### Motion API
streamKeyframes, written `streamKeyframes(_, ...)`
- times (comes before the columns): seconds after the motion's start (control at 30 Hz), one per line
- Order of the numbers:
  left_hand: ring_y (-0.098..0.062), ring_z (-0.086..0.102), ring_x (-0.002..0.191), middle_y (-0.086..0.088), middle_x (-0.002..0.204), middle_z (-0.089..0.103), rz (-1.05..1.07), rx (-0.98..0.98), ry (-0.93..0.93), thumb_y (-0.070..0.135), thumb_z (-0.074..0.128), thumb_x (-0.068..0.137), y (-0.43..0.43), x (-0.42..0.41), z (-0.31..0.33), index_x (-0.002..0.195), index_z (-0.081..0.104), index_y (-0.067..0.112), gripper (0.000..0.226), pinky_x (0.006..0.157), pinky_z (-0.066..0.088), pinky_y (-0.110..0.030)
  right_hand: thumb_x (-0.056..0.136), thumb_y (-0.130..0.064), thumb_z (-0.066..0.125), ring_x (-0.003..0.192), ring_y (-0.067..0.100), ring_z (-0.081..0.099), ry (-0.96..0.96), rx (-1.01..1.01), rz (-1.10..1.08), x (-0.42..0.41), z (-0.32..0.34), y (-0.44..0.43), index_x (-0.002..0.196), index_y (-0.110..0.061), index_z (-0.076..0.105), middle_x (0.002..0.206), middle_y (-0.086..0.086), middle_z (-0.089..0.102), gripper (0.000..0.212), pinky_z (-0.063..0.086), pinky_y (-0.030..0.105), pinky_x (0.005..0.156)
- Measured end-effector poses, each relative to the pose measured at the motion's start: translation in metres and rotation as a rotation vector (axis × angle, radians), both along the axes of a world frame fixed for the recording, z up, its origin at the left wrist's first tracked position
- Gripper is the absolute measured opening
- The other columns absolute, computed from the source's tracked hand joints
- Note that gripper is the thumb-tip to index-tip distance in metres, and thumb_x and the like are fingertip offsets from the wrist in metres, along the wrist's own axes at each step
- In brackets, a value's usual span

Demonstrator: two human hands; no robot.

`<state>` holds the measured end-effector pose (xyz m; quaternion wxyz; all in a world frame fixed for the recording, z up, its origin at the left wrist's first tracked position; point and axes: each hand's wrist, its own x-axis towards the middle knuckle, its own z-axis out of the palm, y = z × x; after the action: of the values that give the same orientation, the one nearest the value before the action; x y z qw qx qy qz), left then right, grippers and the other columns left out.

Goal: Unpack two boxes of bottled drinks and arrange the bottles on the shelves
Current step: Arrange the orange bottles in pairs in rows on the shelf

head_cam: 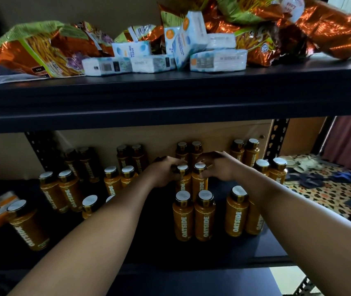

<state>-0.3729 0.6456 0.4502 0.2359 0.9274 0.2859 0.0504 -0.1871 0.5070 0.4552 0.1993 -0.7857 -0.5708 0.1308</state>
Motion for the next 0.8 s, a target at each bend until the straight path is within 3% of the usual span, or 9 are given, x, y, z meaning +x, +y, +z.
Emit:
streamKeyframes(0.27, -0.021, 0.050, 0.131, -0.001, 0.155, 0.043, -0.019, -0.021, 0.010, 0.026, 0.070, 0.094, -0.003, -0.005, 0.003, 0.150, 0.041, 0.044, 0.065, 0.095, 0.043, -0.031, 0.090, -0.028, 0.077, 0.117, 0.016, 0.059, 0.002, -0.017, 0.057, -0.003, 0.001, -0.010, 0.137, -0.025, 0.061, 0.130, -0.005, 0.063, 0.049, 0.049, 0.035, 0.100)
streamKeyframes(0.37, -0.015, 0.053, 0.119, -0.003, 0.153, 0.044, -0.021, -0.040, -0.009, 0.027, 0.071, 0.094, -0.006, -0.010, 0.007, 0.153, 0.036, 0.043, 0.071, 0.092, 0.044, -0.032, 0.089, -0.031, 0.077, 0.120, 0.017, 0.058, -0.016, -0.014, 0.044, -0.004, 0.006, -0.015, 0.140, -0.025, 0.060, 0.134, -0.004, 0.063, 0.054, 0.048, 0.040, 0.105)
streamKeyframes(0.5, -0.020, 0.050, 0.129, -0.001, 0.155, 0.042, 0.010, -0.024, -0.035, 0.034, 0.069, 0.095, -0.012, -0.017, 0.017, 0.151, 0.038, 0.042, 0.065, 0.091, 0.043, -0.033, 0.092, -0.041, 0.074, 0.116, 0.016, 0.060, -0.012, -0.021, 0.009, -0.001, 0.019, -0.028, 0.138, -0.028, 0.060, 0.129, -0.005, 0.066, 0.050, 0.049, 0.042, 0.104)
streamKeyframes(0.6, -0.018, 0.054, 0.114, 0.005, 0.153, 0.041, 0.062, 0.015, -0.031, 0.047, 0.065, 0.095, -0.020, -0.022, 0.031, 0.150, 0.036, 0.047, 0.062, 0.084, 0.047, -0.033, 0.097, -0.046, 0.065, 0.114, 0.016, 0.061, -0.031, -0.038, 0.002, 0.002, 0.033, -0.044, 0.130, -0.028, 0.063, 0.122, -0.006, 0.067, 0.037, 0.048, 0.040, 0.104)
streamKeyframes(0.67, -0.014, 0.052, 0.100, 0.011, 0.146, 0.039, 0.068, -0.009, -0.058, 0.051, 0.062, 0.096, -0.028, -0.026, 0.045, 0.152, 0.032, 0.046, 0.063, 0.078, 0.046, -0.033, 0.099, -0.047, 0.061, 0.115, 0.017, 0.060, -0.039, -0.055, -0.029, 0.005, 0.045, -0.057, 0.135, -0.027, 0.060, 0.127, -0.003, 0.065, 0.041, 0.047, 0.040, 0.106)
streamKeyframes(0.73, -0.014, 0.051, 0.107, 0.015, 0.142, 0.039, 0.036, -0.004, -0.093, 0.050, 0.061, 0.097, -0.038, -0.029, 0.063, 0.152, 0.033, 0.044, 0.062, 0.083, 0.044, -0.035, 0.099, -0.052, 0.058, 0.118, 0.019, 0.059, -0.068, -0.075, -0.058, 0.006, 0.057, -0.074, 0.142, -0.028, 0.055, 0.136, -0.001, 0.062, 0.049, 0.047, 0.039, 0.107)
streamKeyframes(0.8, -0.012, 0.052, 0.116, 0.007, 0.146, 0.050, -0.016, 0.052, -0.116, 0.049, 0.063, 0.095, -0.047, -0.028, 0.082, 0.150, 0.041, 0.041, 0.059, 0.089, 0.042, -0.034, 0.100, -0.052, 0.057, 0.127, 0.019, 0.053, -0.105, -0.094, -0.049, 0.006, 0.068, -0.091, 0.148, -0.032, 0.049, 0.145, -0.003, 0.053, 0.053, 0.043, 0.037, 0.109)
